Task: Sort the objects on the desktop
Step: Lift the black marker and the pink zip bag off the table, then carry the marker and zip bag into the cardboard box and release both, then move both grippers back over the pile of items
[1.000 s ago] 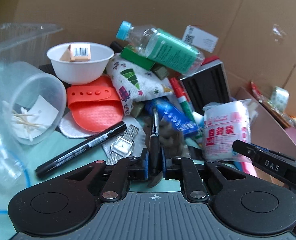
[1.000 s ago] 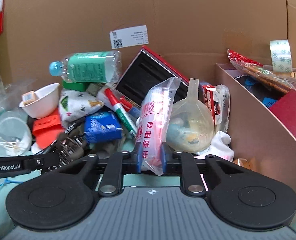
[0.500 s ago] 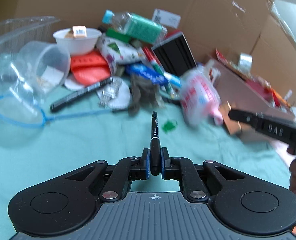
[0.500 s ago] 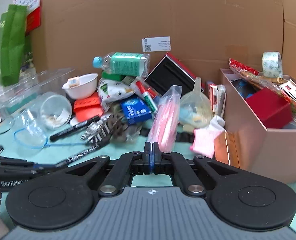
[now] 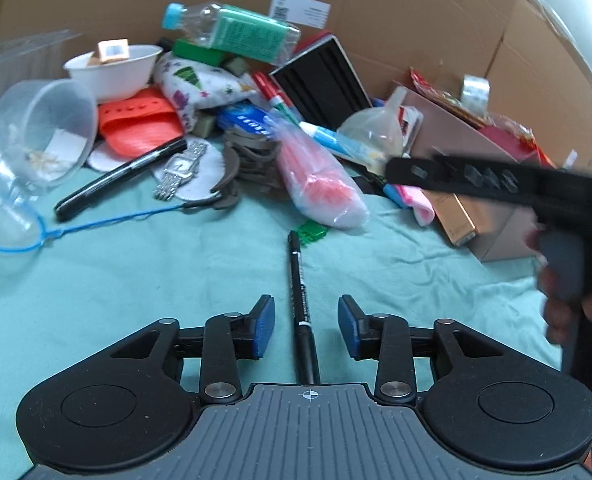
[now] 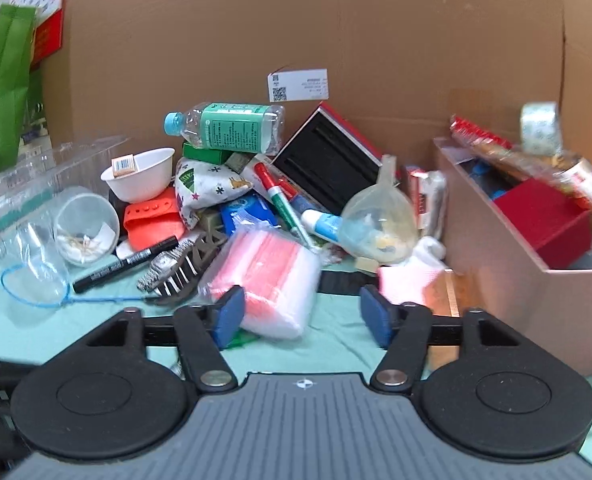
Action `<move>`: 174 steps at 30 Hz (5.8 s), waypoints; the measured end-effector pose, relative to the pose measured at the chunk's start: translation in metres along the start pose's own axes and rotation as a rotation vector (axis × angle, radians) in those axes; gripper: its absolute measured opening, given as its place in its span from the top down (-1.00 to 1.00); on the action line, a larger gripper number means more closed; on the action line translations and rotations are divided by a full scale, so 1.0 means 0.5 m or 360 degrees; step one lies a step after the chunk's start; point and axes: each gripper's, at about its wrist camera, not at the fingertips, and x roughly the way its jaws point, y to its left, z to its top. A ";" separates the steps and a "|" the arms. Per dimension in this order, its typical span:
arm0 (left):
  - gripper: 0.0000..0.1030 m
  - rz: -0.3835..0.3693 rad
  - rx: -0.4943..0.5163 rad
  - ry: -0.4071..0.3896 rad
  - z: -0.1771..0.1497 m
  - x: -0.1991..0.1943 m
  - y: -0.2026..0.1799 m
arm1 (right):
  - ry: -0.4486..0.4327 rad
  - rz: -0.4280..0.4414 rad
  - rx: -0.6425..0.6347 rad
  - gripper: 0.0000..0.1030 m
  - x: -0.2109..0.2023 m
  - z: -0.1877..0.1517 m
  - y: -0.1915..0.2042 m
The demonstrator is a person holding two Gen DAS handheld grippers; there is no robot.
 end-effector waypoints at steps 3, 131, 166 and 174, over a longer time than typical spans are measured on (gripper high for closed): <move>0.01 0.0023 0.0048 -0.0011 0.003 0.009 -0.006 | 0.0052 0.0060 0.0054 -0.77 0.046 0.015 0.004; -1.00 -0.0393 0.0320 -0.0302 0.406 0.294 -0.478 | -0.0280 -0.0634 -0.0017 -0.99 -0.098 0.176 -0.454; -1.00 -0.0228 0.0030 -0.0232 0.059 0.039 -0.150 | -0.0113 -0.0187 -0.0210 -0.99 -0.119 -0.066 -0.047; -1.00 -0.0141 -0.0031 -0.0192 0.051 0.052 -0.064 | -0.0017 -0.0248 -0.0139 -0.99 -0.060 -0.080 -0.037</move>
